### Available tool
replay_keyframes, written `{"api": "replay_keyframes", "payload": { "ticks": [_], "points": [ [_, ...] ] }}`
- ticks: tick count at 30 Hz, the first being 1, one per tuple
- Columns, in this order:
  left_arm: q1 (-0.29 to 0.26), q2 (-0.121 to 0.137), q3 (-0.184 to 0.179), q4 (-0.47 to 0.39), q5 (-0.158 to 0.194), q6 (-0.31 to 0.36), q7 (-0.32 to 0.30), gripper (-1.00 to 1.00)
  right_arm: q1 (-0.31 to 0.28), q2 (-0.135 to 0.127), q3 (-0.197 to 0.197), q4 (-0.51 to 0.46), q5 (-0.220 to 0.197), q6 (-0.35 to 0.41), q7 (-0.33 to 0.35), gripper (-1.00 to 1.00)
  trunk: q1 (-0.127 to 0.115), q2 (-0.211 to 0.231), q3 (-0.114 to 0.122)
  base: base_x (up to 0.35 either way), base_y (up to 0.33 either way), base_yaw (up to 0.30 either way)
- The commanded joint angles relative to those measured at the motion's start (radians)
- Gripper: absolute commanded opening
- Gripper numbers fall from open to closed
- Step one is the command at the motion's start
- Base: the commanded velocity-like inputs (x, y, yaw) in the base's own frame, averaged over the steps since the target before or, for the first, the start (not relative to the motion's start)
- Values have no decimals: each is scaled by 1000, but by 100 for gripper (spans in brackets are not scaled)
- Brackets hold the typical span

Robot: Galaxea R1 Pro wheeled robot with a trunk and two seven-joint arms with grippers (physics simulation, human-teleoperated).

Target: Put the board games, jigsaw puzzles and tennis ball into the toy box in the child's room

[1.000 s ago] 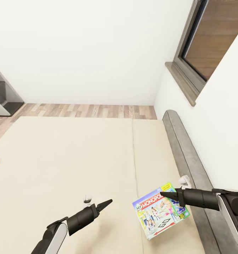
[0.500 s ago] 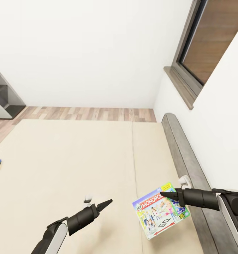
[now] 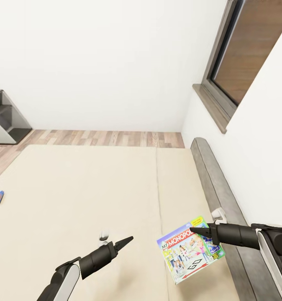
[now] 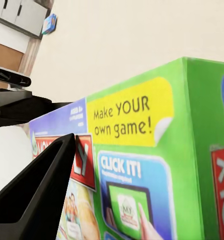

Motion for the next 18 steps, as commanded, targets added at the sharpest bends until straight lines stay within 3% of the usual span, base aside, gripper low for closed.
{"api": "replay_keyframes", "payload": {
  "ticks": [1,10,18],
  "points": [
    [0,0,0,0,6,8,1,100,-1,0,0,0,-5,9,-1,-100,-3,6,4,0,0,0],
    [0,0,0,0,7,8,1,100,-1,0,0,0,-5,9,-1,-100,-38,69,47,0,0,0],
    [0,0,-1,0,6,8,1,100,-1,0,0,0,-5,9,-1,-100,-38,69,60,0,0,0]
  ]
}}
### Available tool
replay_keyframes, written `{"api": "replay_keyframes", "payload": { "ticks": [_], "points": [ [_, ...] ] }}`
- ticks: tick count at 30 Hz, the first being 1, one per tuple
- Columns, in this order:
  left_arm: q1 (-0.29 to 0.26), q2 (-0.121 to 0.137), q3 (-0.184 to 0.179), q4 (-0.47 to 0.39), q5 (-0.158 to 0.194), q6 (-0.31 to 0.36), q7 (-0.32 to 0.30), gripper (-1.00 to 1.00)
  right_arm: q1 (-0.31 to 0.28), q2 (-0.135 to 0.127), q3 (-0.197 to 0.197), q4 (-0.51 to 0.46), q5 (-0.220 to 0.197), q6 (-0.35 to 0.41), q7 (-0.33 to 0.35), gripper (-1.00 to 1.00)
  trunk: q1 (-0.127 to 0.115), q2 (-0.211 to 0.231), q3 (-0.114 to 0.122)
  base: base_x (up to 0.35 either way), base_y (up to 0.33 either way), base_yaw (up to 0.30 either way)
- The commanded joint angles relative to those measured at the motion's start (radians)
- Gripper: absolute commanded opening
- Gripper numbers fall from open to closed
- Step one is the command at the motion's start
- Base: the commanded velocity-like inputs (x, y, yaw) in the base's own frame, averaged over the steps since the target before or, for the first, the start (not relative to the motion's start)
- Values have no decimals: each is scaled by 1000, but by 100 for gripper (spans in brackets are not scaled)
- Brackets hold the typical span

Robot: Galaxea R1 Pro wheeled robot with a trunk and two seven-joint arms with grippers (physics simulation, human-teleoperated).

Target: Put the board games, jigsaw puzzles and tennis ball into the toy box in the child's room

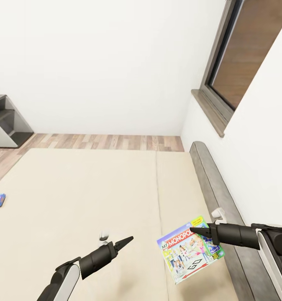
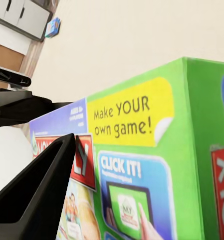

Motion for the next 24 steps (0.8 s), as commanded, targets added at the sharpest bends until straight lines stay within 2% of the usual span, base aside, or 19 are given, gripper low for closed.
{"api": "replay_keyframes", "payload": {
  "ticks": [1,24],
  "points": [
    [0,0,0,0,6,8,1,100,-1,0,0,0,-5,9,-2,-100,1,-2,0,0,0,0],
    [0,0,-1,0,4,8,1,100,-1,0,1,0,-5,9,-2,-100,1,-2,38,0,0,0]
  ]
}}
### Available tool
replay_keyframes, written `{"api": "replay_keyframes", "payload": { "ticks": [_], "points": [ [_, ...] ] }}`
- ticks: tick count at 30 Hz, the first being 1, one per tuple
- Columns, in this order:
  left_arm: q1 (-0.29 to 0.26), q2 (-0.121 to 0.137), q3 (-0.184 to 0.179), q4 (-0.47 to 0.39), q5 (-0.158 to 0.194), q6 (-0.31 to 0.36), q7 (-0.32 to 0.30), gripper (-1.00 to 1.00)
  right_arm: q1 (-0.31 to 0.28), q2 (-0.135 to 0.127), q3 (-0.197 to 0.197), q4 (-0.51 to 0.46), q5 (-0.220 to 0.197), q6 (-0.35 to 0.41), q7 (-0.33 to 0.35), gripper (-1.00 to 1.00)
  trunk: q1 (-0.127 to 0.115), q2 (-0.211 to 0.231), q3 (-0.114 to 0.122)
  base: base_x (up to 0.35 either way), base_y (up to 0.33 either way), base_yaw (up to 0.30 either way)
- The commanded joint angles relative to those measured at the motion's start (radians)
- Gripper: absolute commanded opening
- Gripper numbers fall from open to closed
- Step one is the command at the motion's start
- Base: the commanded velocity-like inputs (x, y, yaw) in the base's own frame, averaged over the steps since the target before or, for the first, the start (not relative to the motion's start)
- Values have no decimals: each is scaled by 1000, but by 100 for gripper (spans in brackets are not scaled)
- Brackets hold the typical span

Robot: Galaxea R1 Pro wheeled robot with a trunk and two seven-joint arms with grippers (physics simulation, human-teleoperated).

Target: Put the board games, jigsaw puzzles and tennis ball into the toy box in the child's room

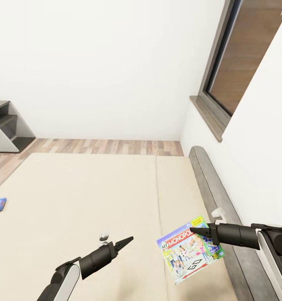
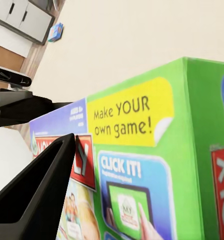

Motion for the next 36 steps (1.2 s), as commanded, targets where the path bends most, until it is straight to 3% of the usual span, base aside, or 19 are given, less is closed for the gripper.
{"api": "replay_keyframes", "payload": {
  "ticks": [1,36],
  "points": [
    [-1,0,0,0,6,8,1,100,-1,0,0,0,-5,9,-2,-100,1,-2,0,0,0,0],
    [-1,0,0,0,4,8,2,100,-1,0,0,1,6,8,-2,-100,1,-2,57,0,0,0]
  ]
}}
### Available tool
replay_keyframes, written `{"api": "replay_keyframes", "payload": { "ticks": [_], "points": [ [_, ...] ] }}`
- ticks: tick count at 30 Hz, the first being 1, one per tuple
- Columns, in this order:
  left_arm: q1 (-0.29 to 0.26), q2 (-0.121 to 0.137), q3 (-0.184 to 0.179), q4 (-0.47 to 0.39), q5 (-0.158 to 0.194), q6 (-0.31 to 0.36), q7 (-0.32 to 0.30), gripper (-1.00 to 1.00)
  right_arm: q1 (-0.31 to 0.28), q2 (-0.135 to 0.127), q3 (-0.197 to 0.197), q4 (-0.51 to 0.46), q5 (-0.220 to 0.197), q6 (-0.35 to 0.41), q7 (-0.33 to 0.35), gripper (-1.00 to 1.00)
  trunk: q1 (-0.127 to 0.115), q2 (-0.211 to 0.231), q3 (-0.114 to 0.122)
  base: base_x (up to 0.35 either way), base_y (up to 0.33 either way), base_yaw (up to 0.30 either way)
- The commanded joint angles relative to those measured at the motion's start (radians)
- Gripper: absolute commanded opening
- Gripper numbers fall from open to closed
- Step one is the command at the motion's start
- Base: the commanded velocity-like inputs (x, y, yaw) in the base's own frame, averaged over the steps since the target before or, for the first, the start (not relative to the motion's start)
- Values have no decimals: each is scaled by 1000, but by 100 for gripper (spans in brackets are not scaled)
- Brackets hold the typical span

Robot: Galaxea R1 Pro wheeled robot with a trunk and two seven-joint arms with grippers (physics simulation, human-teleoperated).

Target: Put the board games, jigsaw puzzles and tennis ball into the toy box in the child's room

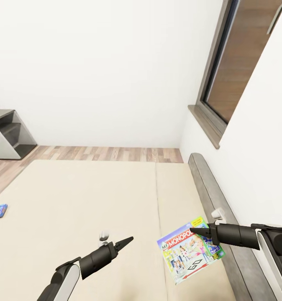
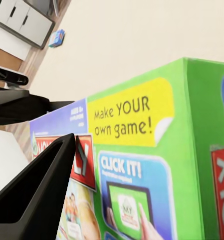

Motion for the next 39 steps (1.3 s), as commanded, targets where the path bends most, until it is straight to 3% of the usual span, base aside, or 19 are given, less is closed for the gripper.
{"api": "replay_keyframes", "payload": {
  "ticks": [1,39],
  "points": [
    [-1,0,0,0,6,8,1,100,-1,0,0,0,-4,9,-1,-100,1,-2,0,0,0,0],
    [-1,0,0,0,6,8,1,100,-1,1,0,0,-2,9,-1,-100,1,-2,62,0,0,0]
  ]
}}
